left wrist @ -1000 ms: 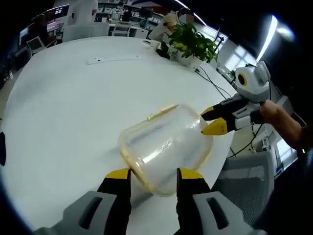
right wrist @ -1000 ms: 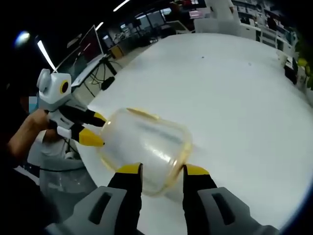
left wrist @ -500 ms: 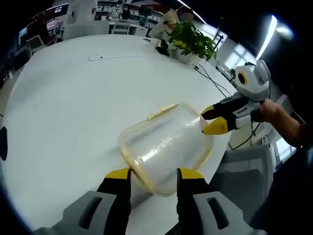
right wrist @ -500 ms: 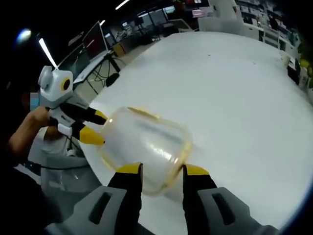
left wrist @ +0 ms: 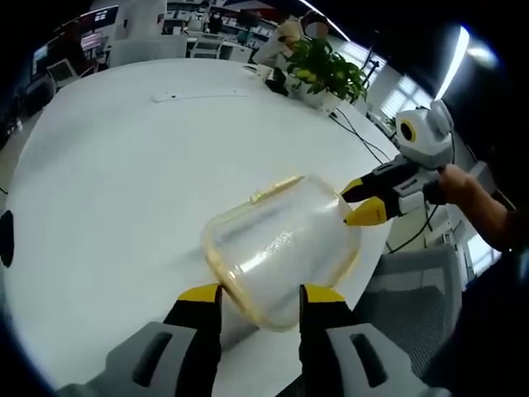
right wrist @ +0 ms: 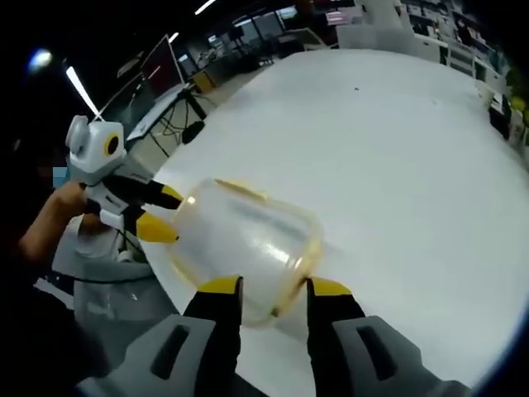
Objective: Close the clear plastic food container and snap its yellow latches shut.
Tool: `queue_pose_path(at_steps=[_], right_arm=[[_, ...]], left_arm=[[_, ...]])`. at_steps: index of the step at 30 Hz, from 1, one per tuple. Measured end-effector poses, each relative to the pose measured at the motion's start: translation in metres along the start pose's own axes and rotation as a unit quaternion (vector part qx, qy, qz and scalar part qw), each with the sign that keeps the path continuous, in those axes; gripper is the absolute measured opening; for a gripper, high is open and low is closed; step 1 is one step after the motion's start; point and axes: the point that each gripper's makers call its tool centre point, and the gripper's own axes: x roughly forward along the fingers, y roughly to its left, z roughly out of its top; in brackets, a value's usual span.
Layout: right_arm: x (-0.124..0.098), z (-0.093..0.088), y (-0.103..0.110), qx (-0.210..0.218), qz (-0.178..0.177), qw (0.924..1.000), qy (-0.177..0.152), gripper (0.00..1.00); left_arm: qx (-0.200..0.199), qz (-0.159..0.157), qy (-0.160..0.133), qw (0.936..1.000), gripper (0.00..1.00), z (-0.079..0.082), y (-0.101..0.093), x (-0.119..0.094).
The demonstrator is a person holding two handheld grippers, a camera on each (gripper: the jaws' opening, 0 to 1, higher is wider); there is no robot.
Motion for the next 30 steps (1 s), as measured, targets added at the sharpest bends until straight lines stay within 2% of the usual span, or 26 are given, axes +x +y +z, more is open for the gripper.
queue_pose_path(at_steps=[6, 19, 25, 30], right_arm=[[-0.005, 0.001, 0.002, -0.039, 0.003, 0.9992, 0.008, 0.24], [-0.011, 0.020, 0.008, -0.095, 0.005, 0.9955, -0.005, 0.25], [-0.007, 0.032, 0.018, -0.121, 0.022, 0.9922, -0.021, 0.23], [-0.001, 0.041, 0.027, -0.143, 0.038, 0.9885, -0.030, 0.20]], left_arm=[[0.013, 0.005, -0.003, 0.9999, 0.25, 0.000, 0.001, -0.006], [0.046, 0.008, -0.020, 0.9987, 0.25, 0.017, -0.005, -0.019], [0.075, -0.003, -0.029, 0.9967, 0.24, 0.026, -0.015, -0.015], [0.101, -0.013, -0.024, 0.9946, 0.23, 0.029, -0.022, -0.006]])
